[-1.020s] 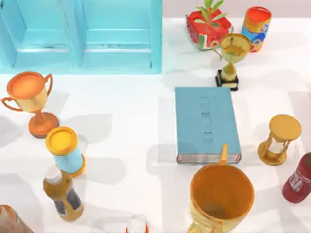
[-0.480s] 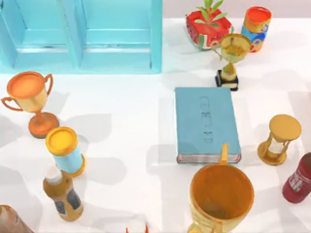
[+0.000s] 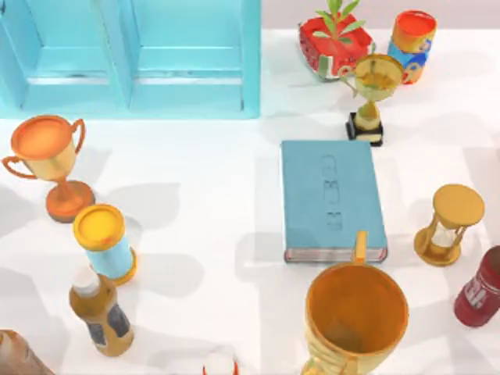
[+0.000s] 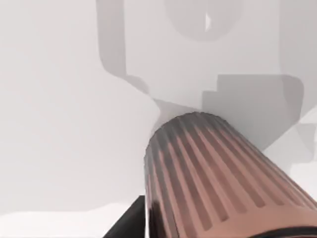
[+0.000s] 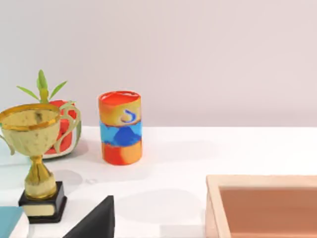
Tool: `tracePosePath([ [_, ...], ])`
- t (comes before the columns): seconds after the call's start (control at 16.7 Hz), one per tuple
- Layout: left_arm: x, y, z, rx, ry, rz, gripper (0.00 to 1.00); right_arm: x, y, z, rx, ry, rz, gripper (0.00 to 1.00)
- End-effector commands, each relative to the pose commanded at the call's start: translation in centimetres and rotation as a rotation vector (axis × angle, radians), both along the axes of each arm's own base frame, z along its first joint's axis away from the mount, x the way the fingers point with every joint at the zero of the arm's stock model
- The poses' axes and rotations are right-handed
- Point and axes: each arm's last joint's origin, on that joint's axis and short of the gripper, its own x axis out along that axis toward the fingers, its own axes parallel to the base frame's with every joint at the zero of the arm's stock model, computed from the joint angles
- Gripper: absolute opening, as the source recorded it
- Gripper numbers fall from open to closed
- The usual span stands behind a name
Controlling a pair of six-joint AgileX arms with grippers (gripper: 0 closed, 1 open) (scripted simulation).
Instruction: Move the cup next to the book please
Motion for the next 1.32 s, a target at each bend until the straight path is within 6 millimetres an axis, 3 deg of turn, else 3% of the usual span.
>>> tracePosePath([
  [0.48, 0.0, 0.0, 0.0, 0.0, 0.0, 0.0, 0.02, 0.0, 0.0, 0.0, 0.0, 0.0, 0.0, 1.0],
  [1.08, 0.0, 0.0, 0.1, 0.002, -0.002, 0.001, 0.0, 0.0, 0.0, 0.0, 0.0, 0.0, 0.0, 1.0],
  [1.32, 0.0, 0.1, 2.4, -0.007, 0.007, 0.006, 0.0, 0.0, 0.0, 0.0, 0.0, 0.0, 0.0, 1.0],
])
